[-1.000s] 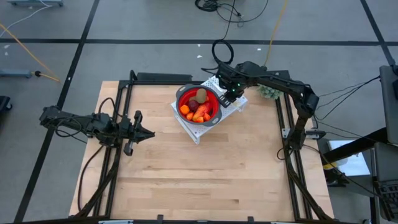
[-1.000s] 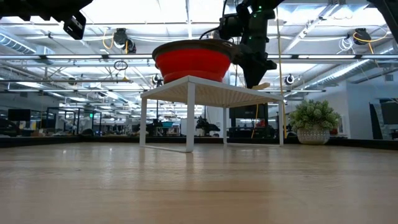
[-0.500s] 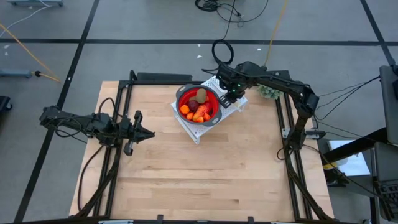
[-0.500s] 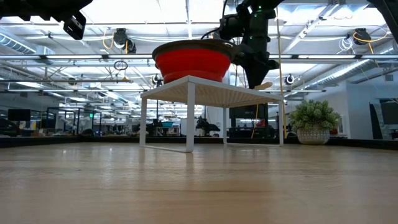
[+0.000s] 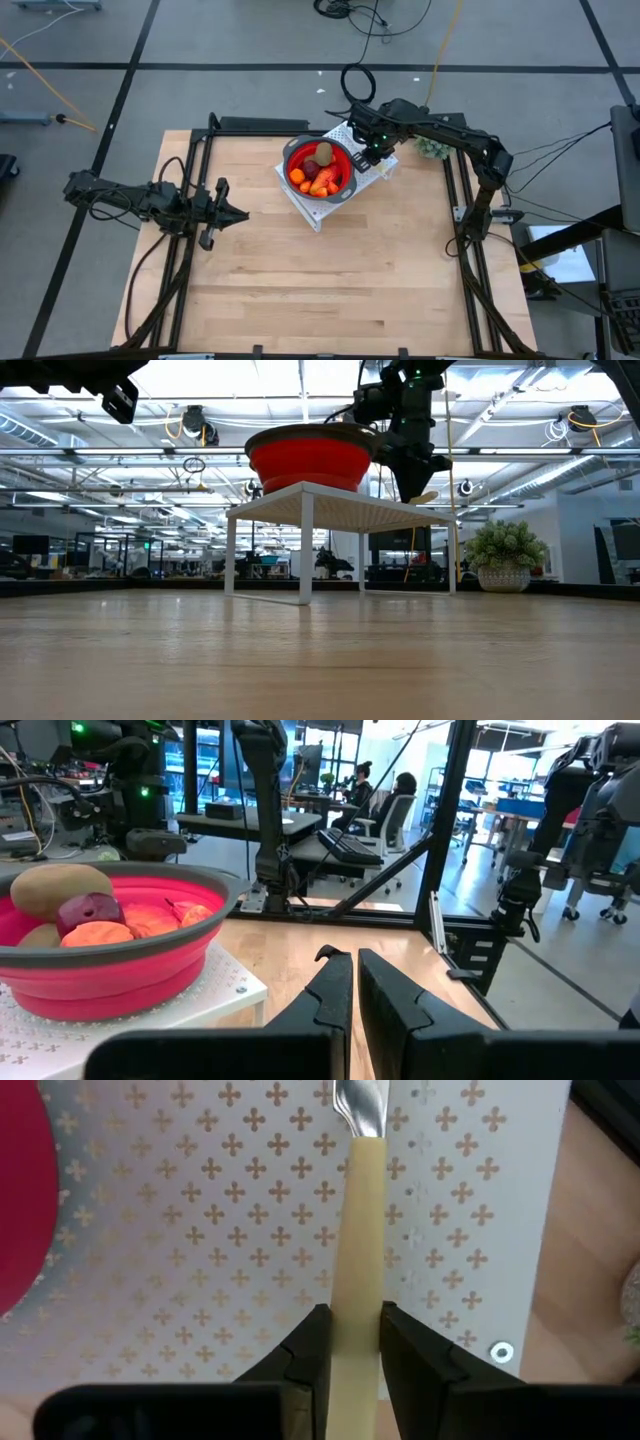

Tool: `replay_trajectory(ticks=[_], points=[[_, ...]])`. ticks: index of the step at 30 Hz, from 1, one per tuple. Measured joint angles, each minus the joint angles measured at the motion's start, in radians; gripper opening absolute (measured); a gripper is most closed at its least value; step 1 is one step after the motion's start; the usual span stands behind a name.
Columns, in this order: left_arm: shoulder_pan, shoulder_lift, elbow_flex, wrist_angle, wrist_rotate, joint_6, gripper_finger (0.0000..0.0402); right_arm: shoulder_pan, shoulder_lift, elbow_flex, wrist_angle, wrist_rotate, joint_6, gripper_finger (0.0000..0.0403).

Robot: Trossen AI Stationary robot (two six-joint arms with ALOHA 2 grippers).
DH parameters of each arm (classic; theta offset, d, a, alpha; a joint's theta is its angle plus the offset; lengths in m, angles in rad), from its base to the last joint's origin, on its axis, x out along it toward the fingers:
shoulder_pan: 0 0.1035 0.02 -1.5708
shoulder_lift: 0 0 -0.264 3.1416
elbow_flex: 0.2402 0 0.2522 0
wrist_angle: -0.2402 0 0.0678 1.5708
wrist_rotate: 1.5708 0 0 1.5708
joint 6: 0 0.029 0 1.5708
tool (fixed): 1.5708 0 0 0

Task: Pick & Place Fruit
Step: Put the table knife on the shelf

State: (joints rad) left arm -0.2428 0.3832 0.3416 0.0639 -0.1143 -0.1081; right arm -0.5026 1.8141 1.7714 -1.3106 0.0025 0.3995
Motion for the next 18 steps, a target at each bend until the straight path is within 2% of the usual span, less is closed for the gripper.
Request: replay_trajectory(ticks=[9,18], points=[[0.0,0.0,0.0,-0.001,0.0,0.0,0.0019,0.0,0.0,-0.002,0.001,0.029,0.009,0.0064],[0.0,0.0,0.0,-0.002,0.001,0.0,0.0019,0.01,-0.01,-0.073,0.031,0.023,0.034,0.0065]])
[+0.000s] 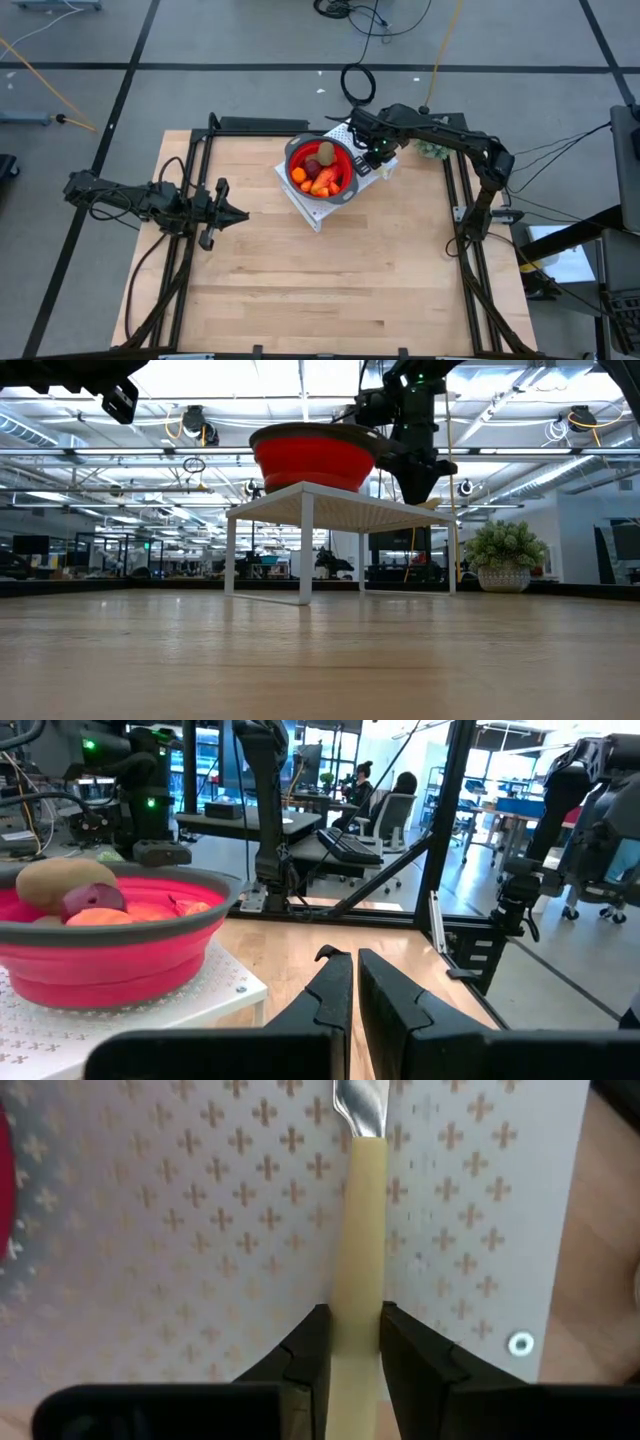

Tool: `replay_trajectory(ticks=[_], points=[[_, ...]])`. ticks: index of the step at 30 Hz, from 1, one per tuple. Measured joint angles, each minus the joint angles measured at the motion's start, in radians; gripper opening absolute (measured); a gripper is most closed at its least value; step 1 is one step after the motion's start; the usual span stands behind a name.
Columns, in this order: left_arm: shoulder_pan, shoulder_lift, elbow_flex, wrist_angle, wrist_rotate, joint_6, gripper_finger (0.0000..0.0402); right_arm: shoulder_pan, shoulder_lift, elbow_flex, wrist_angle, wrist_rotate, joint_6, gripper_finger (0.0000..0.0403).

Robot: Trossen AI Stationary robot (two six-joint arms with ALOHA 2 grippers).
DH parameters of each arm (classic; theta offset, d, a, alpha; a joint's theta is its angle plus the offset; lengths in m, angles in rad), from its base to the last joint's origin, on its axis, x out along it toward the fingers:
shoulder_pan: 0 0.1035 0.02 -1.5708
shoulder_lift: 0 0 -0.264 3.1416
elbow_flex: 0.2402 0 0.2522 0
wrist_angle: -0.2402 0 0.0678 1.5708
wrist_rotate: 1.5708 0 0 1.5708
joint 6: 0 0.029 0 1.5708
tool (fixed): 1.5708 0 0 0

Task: Pick & Place Fruit
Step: Put the table knife on the shelf

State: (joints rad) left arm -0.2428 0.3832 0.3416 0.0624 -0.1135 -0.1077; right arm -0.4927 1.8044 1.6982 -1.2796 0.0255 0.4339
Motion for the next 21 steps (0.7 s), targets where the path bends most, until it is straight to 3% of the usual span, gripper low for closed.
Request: replay_trajectory(ticks=[11,21], points=[[0.0,0.0,0.0,0.0,0.0,0.006,0.0019,-0.001,-0.031,-0.004,0.031,0.004,-0.001,0.0069],[0.0,0.0,0.0,0.001,0.0,0.004,0.0019,-0.001,-0.031,-0.004,0.047,0.029,-0.012,0.0121]])
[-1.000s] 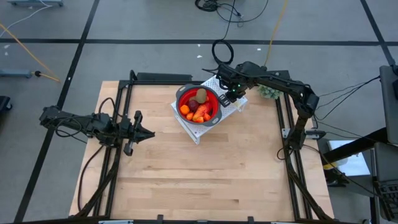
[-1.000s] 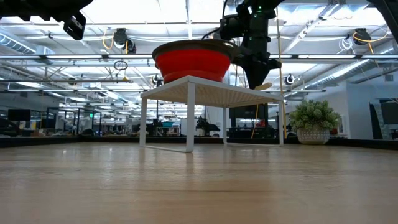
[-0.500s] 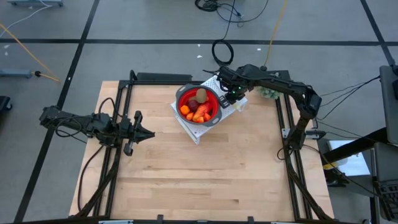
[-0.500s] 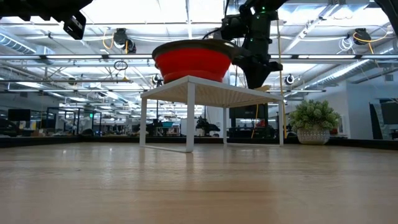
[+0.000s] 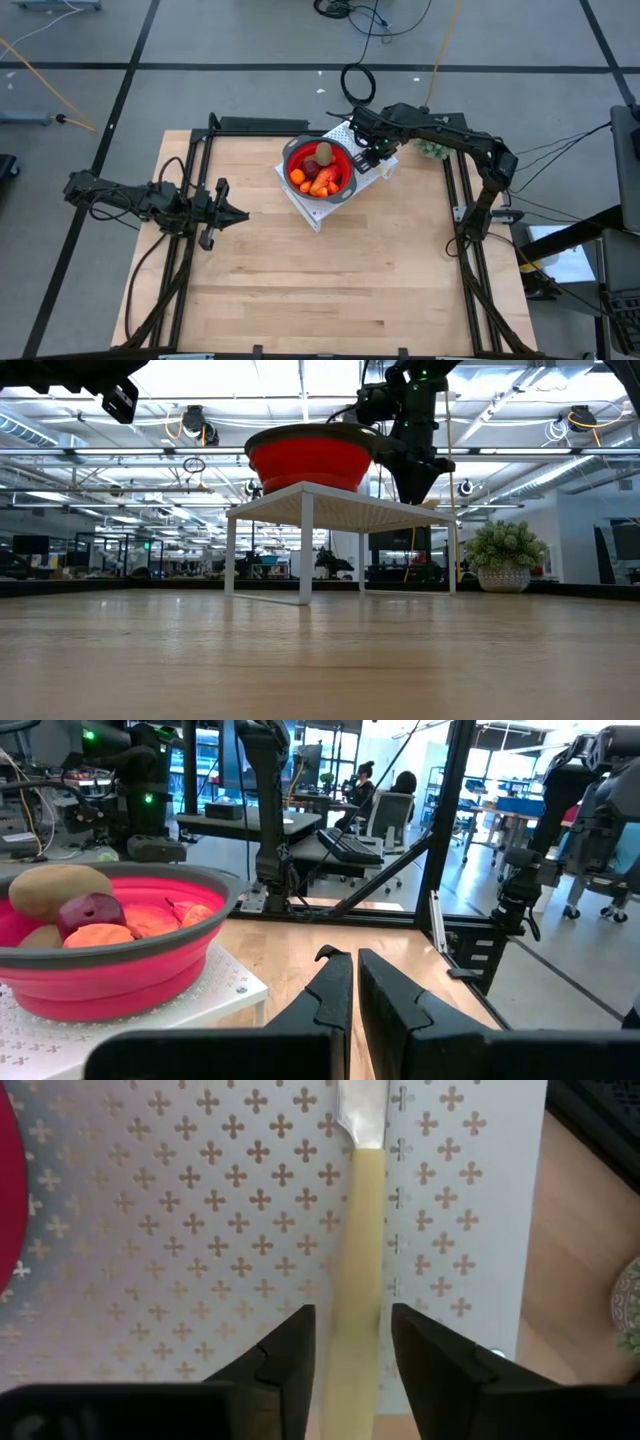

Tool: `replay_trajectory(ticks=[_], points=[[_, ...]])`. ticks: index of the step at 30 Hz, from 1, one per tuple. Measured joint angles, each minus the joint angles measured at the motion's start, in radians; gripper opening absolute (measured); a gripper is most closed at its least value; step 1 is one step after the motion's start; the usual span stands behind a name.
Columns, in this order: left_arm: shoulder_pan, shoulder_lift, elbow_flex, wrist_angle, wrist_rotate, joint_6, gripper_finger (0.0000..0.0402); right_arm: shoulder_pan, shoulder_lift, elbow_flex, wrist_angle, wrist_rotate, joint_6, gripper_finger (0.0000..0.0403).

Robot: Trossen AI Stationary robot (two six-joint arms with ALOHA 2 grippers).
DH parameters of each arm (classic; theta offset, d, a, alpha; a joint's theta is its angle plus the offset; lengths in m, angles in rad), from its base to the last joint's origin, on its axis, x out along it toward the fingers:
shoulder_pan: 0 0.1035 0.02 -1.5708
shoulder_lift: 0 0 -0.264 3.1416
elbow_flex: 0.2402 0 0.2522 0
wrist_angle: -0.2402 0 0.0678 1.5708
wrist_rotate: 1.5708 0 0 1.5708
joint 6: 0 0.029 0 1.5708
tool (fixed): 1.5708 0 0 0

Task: Pick & Place Fruit
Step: Put the table knife on the shelf, then return to Home Position

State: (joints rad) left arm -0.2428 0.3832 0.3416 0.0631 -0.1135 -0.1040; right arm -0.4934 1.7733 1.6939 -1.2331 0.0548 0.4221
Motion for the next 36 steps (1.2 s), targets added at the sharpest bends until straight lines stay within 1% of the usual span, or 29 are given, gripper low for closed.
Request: replay_trajectory(ticks=[5,10,15,17,21,27,29,33,36], points=[[0.0,0.0,0.0,0.0,0.0,0.0,0.0019,0.0,0.0,0.0,0.002,-0.003,0.003,0.0135],[0.0,0.0,0.0,0.0,0.0,0.0,0.0019,0.0,-0.027,0.0,0.007,-0.005,0.004,0.0135],[0.0,0.0,0.0,0.0,0.0,0.003,0.0019,0.015,-0.115,0.0,0.013,0.008,0.027,0.0129],[0.0,0.0,0.0,0.0,0.0,0.005,0.0019,0.032,-0.164,0.001,0.013,0.047,0.031,0.0124],[0.0,0.0,0.0,0.0,0.0,0.014,0.0019,0.08,-0.245,0.001,0.01,0.134,-0.007,0.0096],[0.0,0.0,0.0,0.0,0.0,0.021,0.0019,0.174,-0.348,-0.004,0.039,0.197,-0.077,0.0012],[0.0,0.0,0.0,0.0,0.0,0.02,0.0019,0.211,-0.387,-0.034,0.096,0.214,-0.095,0.0007],[0.0,0.0,0.0,0.001,0.0,0.02,0.0019,0.264,-0.492,-0.168,0.239,0.224,-0.115,0.0007],[0.0,0.0,0.0,0.001,0.0,0.02,0.0019,0.29,-0.582,-0.288,0.342,0.192,-0.12,0.0002]])
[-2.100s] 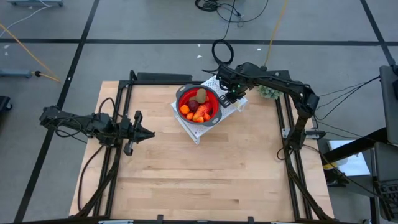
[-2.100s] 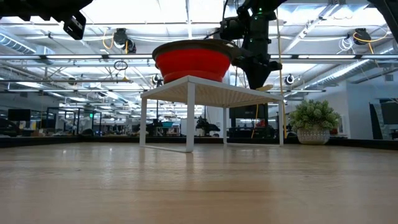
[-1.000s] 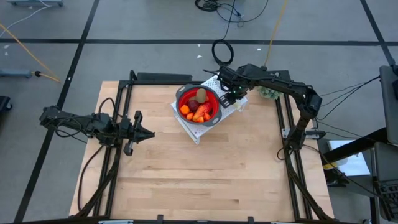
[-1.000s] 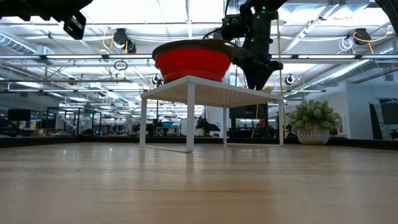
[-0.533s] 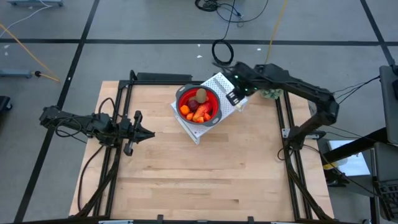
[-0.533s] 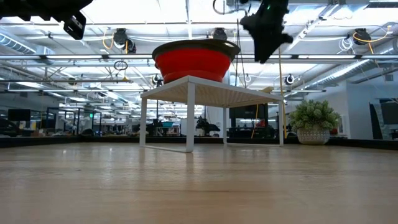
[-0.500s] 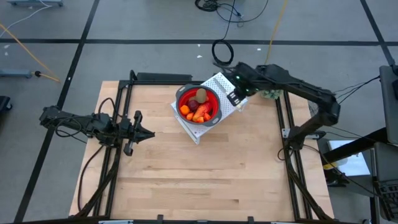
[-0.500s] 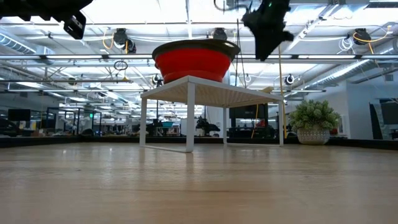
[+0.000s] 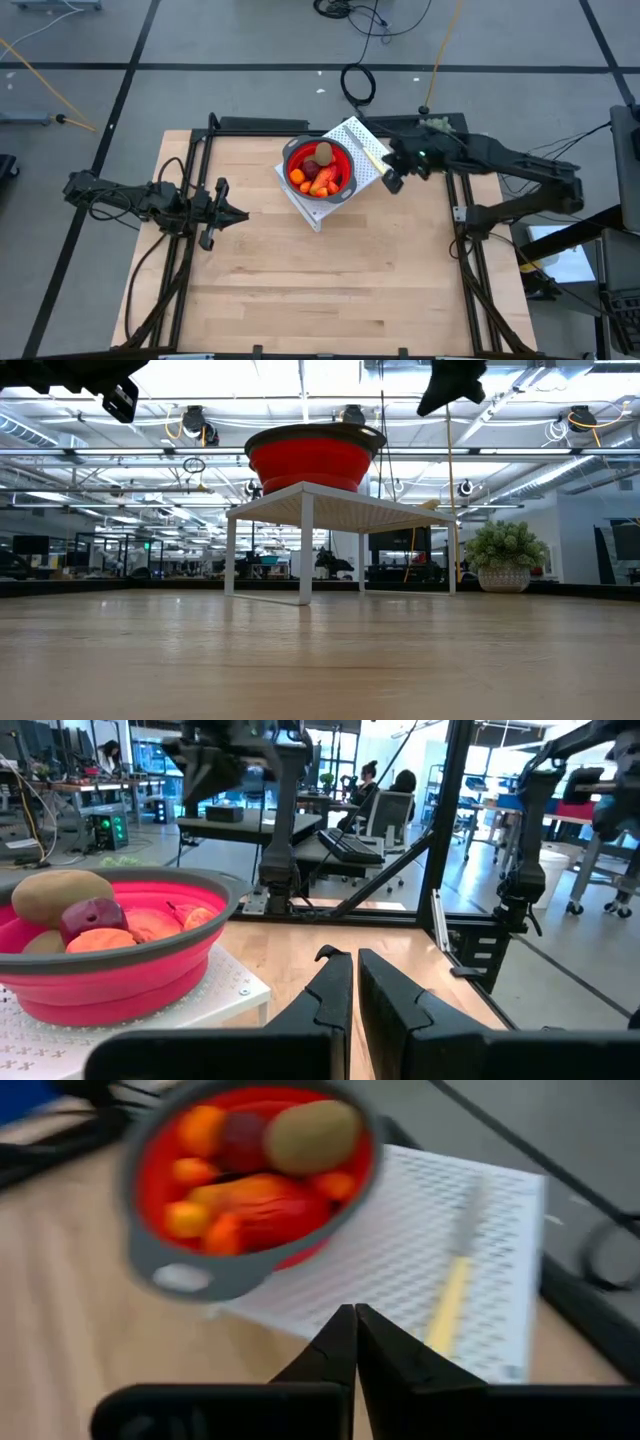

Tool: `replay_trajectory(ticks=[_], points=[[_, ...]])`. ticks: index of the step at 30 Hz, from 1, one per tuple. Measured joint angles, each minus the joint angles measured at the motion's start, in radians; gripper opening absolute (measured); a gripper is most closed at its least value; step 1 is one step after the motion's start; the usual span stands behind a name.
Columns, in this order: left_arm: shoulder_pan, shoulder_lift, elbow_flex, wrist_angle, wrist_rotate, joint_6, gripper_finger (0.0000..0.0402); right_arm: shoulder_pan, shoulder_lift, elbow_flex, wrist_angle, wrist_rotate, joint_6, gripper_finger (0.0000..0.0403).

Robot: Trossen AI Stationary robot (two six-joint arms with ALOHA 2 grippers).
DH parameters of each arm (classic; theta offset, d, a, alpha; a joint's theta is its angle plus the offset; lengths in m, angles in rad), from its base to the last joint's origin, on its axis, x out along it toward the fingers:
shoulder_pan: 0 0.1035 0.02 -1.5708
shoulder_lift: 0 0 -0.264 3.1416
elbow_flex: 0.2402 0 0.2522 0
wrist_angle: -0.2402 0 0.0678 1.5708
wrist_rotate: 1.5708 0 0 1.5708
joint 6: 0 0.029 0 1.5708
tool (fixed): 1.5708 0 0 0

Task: Pick & Place Fruit
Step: Return to Home Position

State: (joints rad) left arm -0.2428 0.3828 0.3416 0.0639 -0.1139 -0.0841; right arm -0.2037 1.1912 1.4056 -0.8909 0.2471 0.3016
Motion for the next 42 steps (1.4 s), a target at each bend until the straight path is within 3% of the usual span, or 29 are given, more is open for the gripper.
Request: replay_trajectory(ticks=[5,10,19,37,42], points=[[0.0,0.0,0.0,0.0,0.0,0.011,0.0019,0.032,-0.161,-0.193,0.175,-0.124,-0.029,0.0001],[0.0,0.0,0.0,-0.001,0.0,0.034,0.0019,0.072,-0.327,-0.382,0.339,-0.146,-0.036,0.0001],[0.0,0.001,0.0,-0.019,0.0,0.061,0.0019,0.114,-0.584,-0.667,0.348,-0.198,-0.003,0.0001],[0.0,0.001,0.0,-0.111,0.0,0.113,0.0019,0.141,-0.918,-0.934,0.496,-0.145,-0.132,0.0001],[0.0,0.001,0.0,-0.094,0.0,0.162,0.0019,0.14,-0.953,-1.06,0.67,-0.145,-0.132,0.0002]])
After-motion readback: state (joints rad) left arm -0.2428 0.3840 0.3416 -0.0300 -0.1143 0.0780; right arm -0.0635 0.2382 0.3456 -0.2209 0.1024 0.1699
